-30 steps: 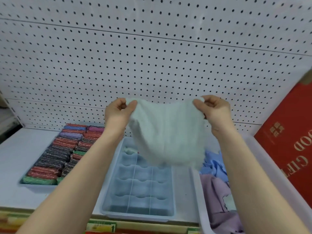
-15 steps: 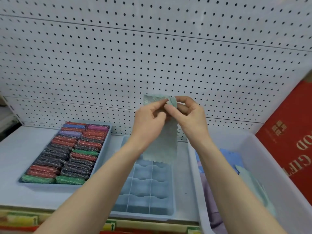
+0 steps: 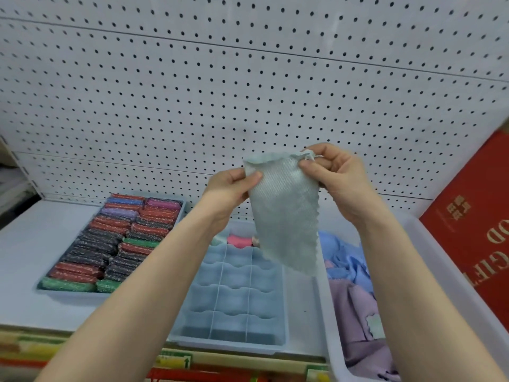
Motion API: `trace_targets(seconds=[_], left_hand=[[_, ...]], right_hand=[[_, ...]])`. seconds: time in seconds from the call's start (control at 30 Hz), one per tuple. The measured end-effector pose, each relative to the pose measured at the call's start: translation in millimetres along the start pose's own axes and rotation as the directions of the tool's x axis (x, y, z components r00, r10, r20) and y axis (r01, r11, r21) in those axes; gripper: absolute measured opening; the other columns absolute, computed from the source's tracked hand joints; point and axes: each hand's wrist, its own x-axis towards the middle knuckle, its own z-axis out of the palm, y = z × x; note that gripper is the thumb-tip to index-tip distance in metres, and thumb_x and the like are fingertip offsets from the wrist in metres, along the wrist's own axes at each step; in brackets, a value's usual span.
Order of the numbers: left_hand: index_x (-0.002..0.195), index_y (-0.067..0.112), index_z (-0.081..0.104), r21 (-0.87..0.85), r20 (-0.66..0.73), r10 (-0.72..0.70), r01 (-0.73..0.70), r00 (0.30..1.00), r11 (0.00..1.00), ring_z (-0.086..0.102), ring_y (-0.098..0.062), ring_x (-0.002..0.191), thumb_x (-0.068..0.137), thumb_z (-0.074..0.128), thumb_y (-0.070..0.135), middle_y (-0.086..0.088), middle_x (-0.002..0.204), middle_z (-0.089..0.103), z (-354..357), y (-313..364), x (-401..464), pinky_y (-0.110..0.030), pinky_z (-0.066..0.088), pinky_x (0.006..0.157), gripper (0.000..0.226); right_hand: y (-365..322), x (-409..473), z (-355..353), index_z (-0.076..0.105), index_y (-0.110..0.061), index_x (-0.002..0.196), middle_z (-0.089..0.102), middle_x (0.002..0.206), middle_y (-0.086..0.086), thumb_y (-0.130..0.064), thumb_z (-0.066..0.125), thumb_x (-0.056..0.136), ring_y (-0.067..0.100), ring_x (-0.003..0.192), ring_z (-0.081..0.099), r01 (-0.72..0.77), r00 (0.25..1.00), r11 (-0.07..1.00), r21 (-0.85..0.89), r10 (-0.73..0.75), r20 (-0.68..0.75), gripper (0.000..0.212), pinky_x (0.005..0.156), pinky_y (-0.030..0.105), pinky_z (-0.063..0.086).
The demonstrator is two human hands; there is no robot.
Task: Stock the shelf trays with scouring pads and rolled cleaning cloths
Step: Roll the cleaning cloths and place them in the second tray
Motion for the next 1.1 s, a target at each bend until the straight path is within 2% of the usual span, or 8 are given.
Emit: trace_targets(seconds=[0.17,0.4,0.57,0.67,0.8,0.93,1.0,1.1], left_hand=[[0.090,0.015,0.073,0.070,-0.015,0.143,-0.141,0.990,0.987,0.068,-0.012,0.075,0.093,0.063,0.014,0.002,0.080,0.074,2,7,-7,-0.031,0.056,0.076,0.011],[0.087,0.013,0.073,0.048,0.056,0.224,-0.227,0.973,0.973,0.063,-0.004,0.063,0.090,0.064,0.010,0.007,0.071,0.072,-3,21,-18,-0.018,0.051,0.061,0.009],[0.071,-0.004,0.063,0.153,-0.115,0.214,-0.196,0.970,0.969,0.044,-0.020,0.062,0.089,0.066,0.031,-0.018,0.062,0.047,6,7,-3,-0.034,0.047,0.069,0.040],[0.071,-0.008,0.053,0.189,-0.171,0.243,-0.211,0.955,0.959,0.032,-0.021,0.065,0.080,0.060,0.050,-0.024,0.063,0.036,17,-3,3,-0.037,0.043,0.068,0.058],[0.082,0.006,0.069,0.286,-0.117,0.291,-0.248,0.949,0.925,0.049,-0.016,0.070,0.086,0.055,0.051,-0.026,0.075,0.062,27,-1,-4,-0.056,0.054,0.079,0.048],[0.093,0.032,0.076,0.290,-0.087,0.346,-0.308,0.934,0.906,0.068,-0.009,0.080,0.091,0.065,0.025,0.003,0.083,0.076,30,9,-15,-0.037,0.056,0.087,0.013],[0.105,0.031,0.073,0.260,-0.070,0.343,-0.315,0.937,0.913,0.071,-0.009,0.090,0.089,0.068,0.012,0.012,0.088,0.076,27,13,-18,-0.028,0.054,0.090,0.025],[0.099,0.035,0.072,0.293,-0.091,0.366,-0.327,0.926,0.899,0.072,-0.018,0.091,0.091,0.064,0.009,0.011,0.087,0.076,21,16,-16,-0.035,0.055,0.091,0.029]], right_hand=[[6,0,-11,0.069,-0.005,0.097,0.069,0.084,0.019,-0.006,0.076,0.081,0.019,0.073,0.062,-0.084,0.996,0.977,-0.197,0.076,-0.048,0.017,0.074,0.029,0.052],[-13,-10,-18,0.071,0.001,0.090,0.071,0.077,0.012,-0.011,0.075,0.082,0.017,0.067,0.062,-0.075,0.993,0.977,-0.198,0.092,0.077,0.015,0.064,0.026,0.053],[5,12,3,0.066,-0.014,0.071,0.062,0.062,0.013,-0.029,0.076,0.076,0.015,0.055,0.054,-0.134,0.982,0.796,-0.590,0.029,-0.184,0.018,0.065,0.037,0.054],[8,14,21,0.067,-0.016,0.066,0.067,0.057,0.004,-0.030,0.073,0.077,0.021,0.055,0.061,-0.146,0.974,0.839,-0.524,0.030,-0.224,0.019,0.061,0.032,0.055],[2,11,37,0.072,-0.014,0.069,0.068,0.057,0.001,-0.027,0.069,0.085,0.012,0.054,0.064,-0.109,0.983,0.921,-0.374,0.045,-0.177,0.021,0.052,0.024,0.048],[-2,8,42,0.074,-0.014,0.072,0.070,0.062,0.001,-0.030,0.062,0.093,0.012,0.059,0.067,-0.110,0.988,0.957,-0.267,0.075,-0.137,0.029,0.054,0.024,0.048],[-5,7,40,0.076,-0.010,0.079,0.074,0.072,0.008,-0.033,0.058,0.096,0.016,0.063,0.068,-0.122,0.991,0.969,-0.217,0.105,-0.086,0.034,0.056,0.026,0.050],[0,3,31,0.076,-0.007,0.089,0.075,0.080,0.009,-0.026,0.058,0.097,0.014,0.066,0.063,-0.071,0.996,0.990,-0.121,0.063,-0.069,0.027,0.058,0.024,0.049]])
